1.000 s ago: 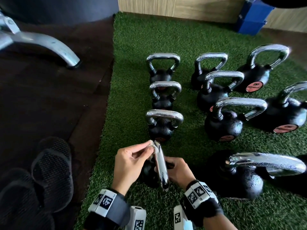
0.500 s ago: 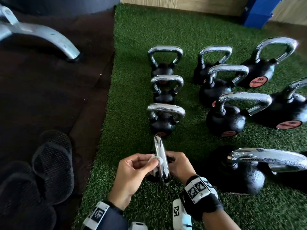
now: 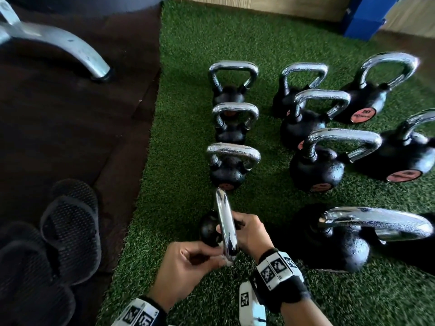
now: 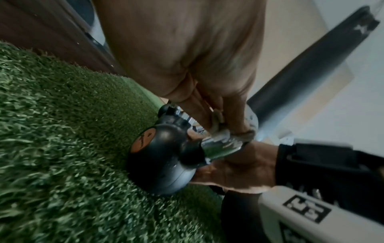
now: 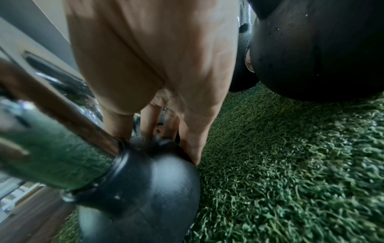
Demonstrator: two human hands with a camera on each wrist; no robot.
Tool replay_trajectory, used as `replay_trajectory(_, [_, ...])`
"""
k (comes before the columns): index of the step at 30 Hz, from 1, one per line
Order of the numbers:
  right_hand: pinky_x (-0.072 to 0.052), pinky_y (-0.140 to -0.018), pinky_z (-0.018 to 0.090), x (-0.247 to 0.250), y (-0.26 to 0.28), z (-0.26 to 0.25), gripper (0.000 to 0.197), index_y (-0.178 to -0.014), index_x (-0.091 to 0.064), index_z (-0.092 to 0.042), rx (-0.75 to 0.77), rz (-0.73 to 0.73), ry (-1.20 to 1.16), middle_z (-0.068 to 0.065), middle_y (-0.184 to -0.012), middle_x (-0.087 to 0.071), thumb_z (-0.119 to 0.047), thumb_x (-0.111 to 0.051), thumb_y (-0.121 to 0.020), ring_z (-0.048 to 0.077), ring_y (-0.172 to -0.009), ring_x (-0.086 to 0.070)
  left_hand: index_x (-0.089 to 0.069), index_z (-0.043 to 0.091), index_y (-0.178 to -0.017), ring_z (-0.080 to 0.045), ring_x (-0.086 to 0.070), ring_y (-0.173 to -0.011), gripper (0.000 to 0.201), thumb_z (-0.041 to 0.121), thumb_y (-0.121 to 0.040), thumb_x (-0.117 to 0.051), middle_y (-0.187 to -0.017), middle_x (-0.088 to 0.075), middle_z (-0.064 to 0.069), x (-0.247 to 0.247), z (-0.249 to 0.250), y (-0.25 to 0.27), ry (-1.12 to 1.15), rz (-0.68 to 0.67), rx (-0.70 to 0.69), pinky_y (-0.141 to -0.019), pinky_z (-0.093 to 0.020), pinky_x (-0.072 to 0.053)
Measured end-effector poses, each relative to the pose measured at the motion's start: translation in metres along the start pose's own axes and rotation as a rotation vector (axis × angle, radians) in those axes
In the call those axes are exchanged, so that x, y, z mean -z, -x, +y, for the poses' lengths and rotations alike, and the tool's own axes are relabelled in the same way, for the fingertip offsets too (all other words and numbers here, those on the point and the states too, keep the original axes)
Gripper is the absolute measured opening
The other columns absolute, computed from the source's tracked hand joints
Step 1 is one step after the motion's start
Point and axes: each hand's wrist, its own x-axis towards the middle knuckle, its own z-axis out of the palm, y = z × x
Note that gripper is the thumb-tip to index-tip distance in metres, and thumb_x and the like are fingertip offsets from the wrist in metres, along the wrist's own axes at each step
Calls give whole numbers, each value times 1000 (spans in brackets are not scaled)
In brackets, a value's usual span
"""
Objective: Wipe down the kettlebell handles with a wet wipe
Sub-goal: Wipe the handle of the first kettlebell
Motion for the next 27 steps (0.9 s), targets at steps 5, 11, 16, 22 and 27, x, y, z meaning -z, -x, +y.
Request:
replay_trajectory(5, [-53,-102,43,0,5,-4,66,-127,-68,-28,-35,-2,-8,6,-123,-72,-27,-92,-65,24,-117,-67,-82,35,-88,3,-74,-90,14,39,-74,-81,-97,-76,26,-3,-8,-7,-233,57,-93,-82,-16,-58])
replay_trajectory(11, [-58,-88,29,21,29,-34,32,-126,-68,-39,106,-12,401,0,-115,-75,-33,-67,-94,12,-95,-72,-82,37,-95,-3,-73,-92,22,43,-74,-83,-97,-77,21,17,-1,-19,-231,-1,20,-86,-26,-59])
replay_trajectory(16, [-42,-59,5,52,44,-84,18,-102,-80,-30,398,401,151,-19,-85,-74,-19,-70,-93,-9,-66,-62,-82,27,-96,-13,-76,-88,23,35,-74,-84,-98,-80,0,32,22,-34,99,201,-56,-76,-21,-60])
replay_trajectory(22, [-57,-77,18,55,68,-125,35,-112,-77,-28,656,12,124,-14,-105,-75,-31,-84,-78,4,-85,-72,-79,20,-108,-25,-74,-105,48,50,-71,-89,-109,-77,-9,29,43,-51,357,246,-59,-88,-34,-60])
replay_trajectory(27, [-58,-84,23,46,66,-127,29,-104,-81,-27,644,161,40,-16,-102,-77,-28,-86,-75,-5,-92,-70,-72,35,-105,-28,-75,-102,44,46,-67,-92,-102,-78,-14,22,56,-58,399,282,-8,-90,-35,-58])
